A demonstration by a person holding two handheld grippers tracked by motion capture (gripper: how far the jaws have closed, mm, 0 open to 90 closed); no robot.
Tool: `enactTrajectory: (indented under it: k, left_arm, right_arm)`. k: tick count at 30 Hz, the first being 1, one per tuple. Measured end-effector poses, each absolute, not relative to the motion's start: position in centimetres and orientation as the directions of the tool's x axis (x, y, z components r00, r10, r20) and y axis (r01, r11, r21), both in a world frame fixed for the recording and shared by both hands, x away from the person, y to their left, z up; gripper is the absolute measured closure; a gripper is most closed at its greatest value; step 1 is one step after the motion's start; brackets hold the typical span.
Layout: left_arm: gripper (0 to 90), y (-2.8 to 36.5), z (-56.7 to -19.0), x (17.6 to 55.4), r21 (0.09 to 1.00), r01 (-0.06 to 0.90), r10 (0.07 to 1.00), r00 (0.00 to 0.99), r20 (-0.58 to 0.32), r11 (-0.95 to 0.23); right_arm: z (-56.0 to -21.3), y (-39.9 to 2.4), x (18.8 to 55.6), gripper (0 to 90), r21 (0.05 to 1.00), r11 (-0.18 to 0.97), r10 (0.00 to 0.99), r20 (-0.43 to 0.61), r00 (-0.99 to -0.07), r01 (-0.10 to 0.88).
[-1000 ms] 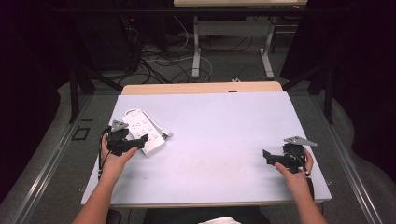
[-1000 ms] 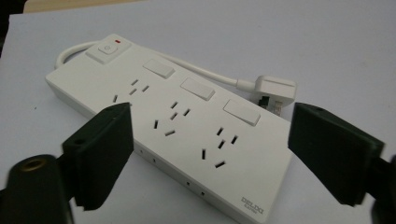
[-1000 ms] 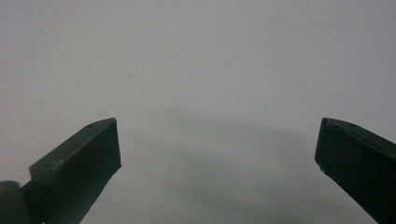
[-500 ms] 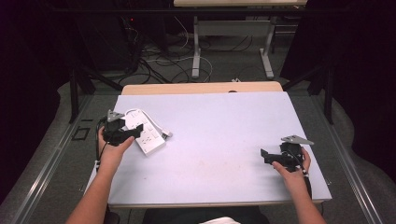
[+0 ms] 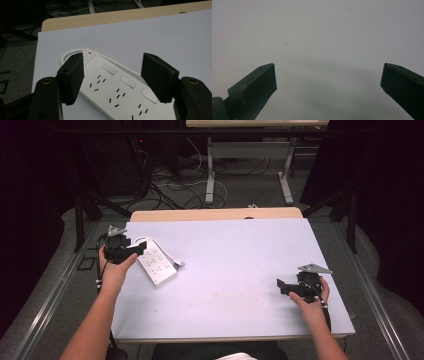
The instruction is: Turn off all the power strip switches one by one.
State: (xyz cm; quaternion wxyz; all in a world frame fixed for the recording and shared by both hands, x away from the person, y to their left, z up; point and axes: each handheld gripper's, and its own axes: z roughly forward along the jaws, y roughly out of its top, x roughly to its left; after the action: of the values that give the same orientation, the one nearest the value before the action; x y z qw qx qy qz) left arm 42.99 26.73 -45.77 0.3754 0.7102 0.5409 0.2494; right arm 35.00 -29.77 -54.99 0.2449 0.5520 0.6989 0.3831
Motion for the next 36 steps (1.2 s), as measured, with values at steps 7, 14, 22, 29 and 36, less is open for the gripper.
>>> enactTrajectory:
  k: [7, 14, 22, 29, 36]
  left_arm:
    - [42.8, 26.4, -44.4, 44.1, 0.797, 0.585, 0.956, 0.292, -0.031, -0.153]
    - [48.4, 25.8, -43.6, 45.3, 0.788, 0.592, 0.953, 0.302, -0.021, -0.17]
    - [49.3, 25.3, -43.4, 47.0, 0.784, 0.593, 0.958, 0.288, 0.007, -0.184]
    - [55.7, 25.1, -43.5, 48.4, 0.76, 0.626, 0.964, 0.266, 0.001, -0.174]
    - [60.3, 24.9, -44.1, 49.4, 0.748, 0.645, 0.973, 0.23, 0.004, -0.156]
  right_arm:
    - [-55.0, -30.0, 35.0, 0.0, 0.807, 0.091, 0.961, 0.081, -0.263, 0.583]
    - [-55.1, -29.7, 35.0, 0.0, 0.806, 0.088, 0.963, 0.08, -0.256, 0.585]
    - [-55.1, -29.8, 35.0, 0.0, 0.806, 0.09, 0.964, 0.077, -0.254, 0.585]
    - [-55.2, -29.9, 35.0, 0.0, 0.805, 0.092, 0.965, 0.074, -0.253, 0.586]
    - [-55.3, -29.9, 35.1, 0.0, 0.803, 0.09, 0.964, 0.078, -0.254, 0.589]
